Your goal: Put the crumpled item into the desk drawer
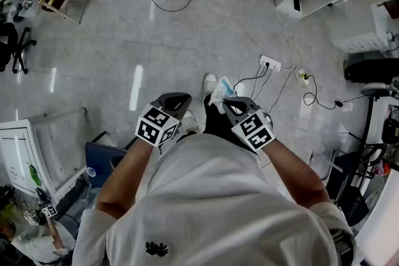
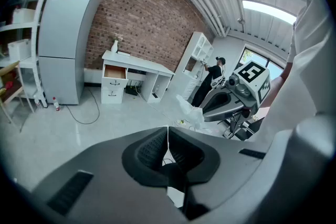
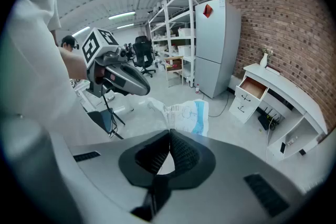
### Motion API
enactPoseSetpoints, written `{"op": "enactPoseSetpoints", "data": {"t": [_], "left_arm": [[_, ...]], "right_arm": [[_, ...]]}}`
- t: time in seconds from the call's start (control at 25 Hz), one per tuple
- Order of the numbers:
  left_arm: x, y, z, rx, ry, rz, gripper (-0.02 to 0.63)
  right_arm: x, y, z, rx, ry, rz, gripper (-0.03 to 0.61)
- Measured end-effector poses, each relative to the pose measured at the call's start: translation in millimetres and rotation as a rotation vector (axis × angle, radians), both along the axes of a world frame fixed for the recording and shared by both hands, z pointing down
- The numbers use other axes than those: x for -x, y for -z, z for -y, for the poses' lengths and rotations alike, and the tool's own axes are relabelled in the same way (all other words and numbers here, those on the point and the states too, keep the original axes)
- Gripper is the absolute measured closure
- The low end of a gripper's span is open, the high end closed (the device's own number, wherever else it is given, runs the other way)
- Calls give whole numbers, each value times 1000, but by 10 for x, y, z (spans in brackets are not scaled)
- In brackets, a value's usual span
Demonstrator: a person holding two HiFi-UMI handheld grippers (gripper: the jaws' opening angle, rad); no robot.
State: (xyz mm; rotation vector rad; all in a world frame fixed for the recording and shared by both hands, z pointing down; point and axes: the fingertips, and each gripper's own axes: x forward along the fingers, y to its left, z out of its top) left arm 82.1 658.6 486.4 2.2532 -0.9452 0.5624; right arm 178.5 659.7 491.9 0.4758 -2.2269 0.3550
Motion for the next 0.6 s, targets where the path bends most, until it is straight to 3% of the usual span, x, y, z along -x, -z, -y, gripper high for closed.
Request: {"op": "enactPoseSetpoints", "data": {"t": [0.6], "left_arm": [[-239,267,2204,-46,2,99,589]], "right_arm": [[-193,86,2293,-46,32,47,549]]}}
